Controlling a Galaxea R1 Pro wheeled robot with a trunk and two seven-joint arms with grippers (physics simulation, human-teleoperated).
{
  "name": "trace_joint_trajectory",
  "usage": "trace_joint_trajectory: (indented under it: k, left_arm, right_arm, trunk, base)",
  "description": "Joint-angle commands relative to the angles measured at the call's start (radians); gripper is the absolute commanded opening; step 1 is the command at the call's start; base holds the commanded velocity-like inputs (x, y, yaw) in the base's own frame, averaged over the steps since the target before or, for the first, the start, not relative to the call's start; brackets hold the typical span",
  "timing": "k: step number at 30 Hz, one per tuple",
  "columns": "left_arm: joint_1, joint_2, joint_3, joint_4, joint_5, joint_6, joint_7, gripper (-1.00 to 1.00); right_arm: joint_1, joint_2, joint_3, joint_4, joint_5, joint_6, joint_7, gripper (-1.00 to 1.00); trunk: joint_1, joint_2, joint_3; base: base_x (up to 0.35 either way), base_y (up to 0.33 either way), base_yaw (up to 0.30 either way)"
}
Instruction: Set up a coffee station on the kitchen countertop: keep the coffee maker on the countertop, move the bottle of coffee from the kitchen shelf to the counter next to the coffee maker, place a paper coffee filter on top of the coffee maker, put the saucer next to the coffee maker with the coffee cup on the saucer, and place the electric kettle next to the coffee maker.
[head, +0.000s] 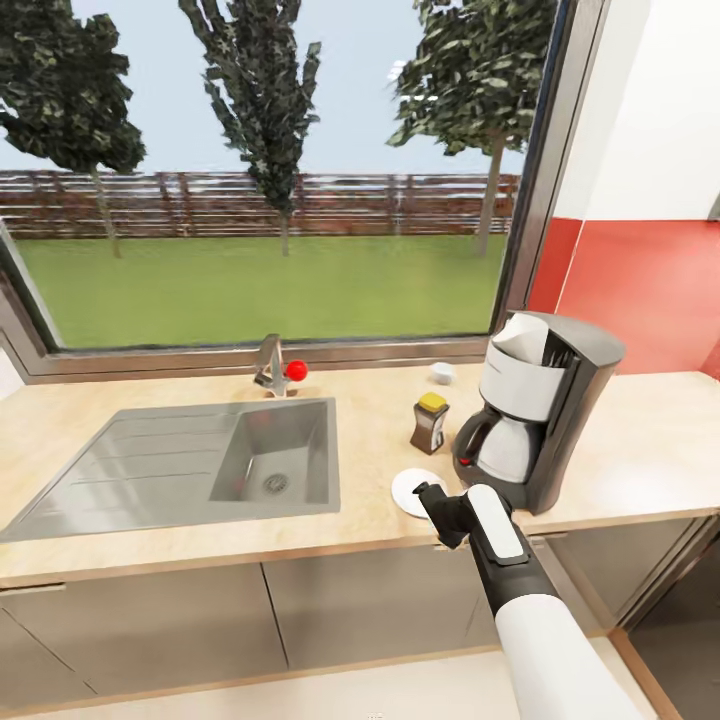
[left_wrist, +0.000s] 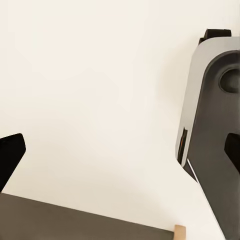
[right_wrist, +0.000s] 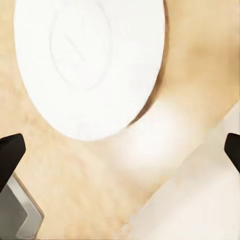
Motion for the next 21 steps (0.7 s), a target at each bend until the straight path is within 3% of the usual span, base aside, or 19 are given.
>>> trace_joint_trajectory:
  k: [1,8,16,21]
  left_arm:
    - [0.0,0.001,-0.009,-0.004,0.008,0.007,0.006,1.0]
    - [0.0,-0.001,-0.01,-0.011,0.006,0.007,0.006,1.0]
    - [-0.011,-0.004,-0.006,-0.026,-0.051,0.003,0.007,1.0]
    - [-0.011,0.002,-0.005,-0.068,-0.06,0.002,0.007,1.0]
  right_arm:
    - [-0.001,0.001,-0.003,-0.002,-0.005,0.004,-0.006,1.0]
    - [-0.001,0.001,-0.003,-0.001,-0.005,0.004,-0.006,1.0]
    - [-0.001,0.001,-0.002,0.0,-0.005,0.005,-0.006,1.0]
    - [0.0,0.001,-0.001,0.035,-0.004,0.018,-0.004,1.0]
  trunk:
    - [0.0,-0.002,-0.002]
    - [0.0,-0.002,-0.002]
    - [0.0,-0.002,-0.002]
    - [0.0,-0.002,-0.002]
  base:
    - [-0.318,0.0,0.0]
    - [-0.329,0.0,0.0]
    - [-0.326,0.0,0.0]
    - [-0.07,0.0,0.0]
